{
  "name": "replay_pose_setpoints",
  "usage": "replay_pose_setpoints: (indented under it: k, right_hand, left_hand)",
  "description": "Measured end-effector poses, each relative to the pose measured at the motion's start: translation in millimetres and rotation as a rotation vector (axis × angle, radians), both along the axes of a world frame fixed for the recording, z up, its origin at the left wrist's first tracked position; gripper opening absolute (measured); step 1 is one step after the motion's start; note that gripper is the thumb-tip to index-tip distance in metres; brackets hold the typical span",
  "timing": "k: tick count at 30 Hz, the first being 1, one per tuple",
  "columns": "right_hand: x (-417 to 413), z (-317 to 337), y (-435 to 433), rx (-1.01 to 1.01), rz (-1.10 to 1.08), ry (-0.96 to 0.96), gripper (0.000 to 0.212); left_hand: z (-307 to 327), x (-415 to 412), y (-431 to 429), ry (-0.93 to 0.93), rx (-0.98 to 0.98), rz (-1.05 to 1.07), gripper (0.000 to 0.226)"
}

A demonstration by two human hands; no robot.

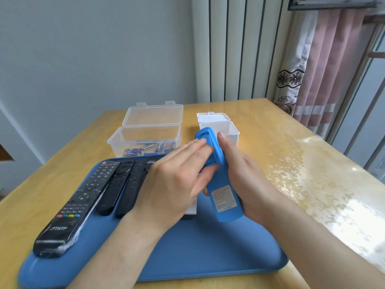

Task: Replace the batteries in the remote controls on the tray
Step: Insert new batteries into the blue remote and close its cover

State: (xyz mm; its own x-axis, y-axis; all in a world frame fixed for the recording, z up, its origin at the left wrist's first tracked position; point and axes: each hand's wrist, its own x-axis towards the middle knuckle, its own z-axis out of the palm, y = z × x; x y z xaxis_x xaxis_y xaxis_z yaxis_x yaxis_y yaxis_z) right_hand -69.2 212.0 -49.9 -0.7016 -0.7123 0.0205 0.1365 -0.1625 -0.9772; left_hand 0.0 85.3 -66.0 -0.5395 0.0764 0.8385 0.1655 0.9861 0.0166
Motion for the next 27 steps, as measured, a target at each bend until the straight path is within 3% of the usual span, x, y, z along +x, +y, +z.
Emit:
replay_pose_setpoints:
  k: [8, 17, 27]
  right_hand:
    - [1.1, -5.4, -5.7, 0.017, -0.041, 0.05, 0.045]
    - [3.6, -4.1, -10.0, -0.01, -0.1, -0.016, 0.049]
    - [5.6, -2.4, -7.0, -0.018, -0.062, -0.035, 0.043]
  left_hand:
    - [-4.5, -0.7, 4.2, 0.026, 0.241, -0.07, 0.033]
    - [-2.3, -1.3, 5.2, 0.261, -0.16, 0.03, 0.017]
    - [-1.2, -1.2, 1.6, 0.282, -0.228, 0.039, 0.015]
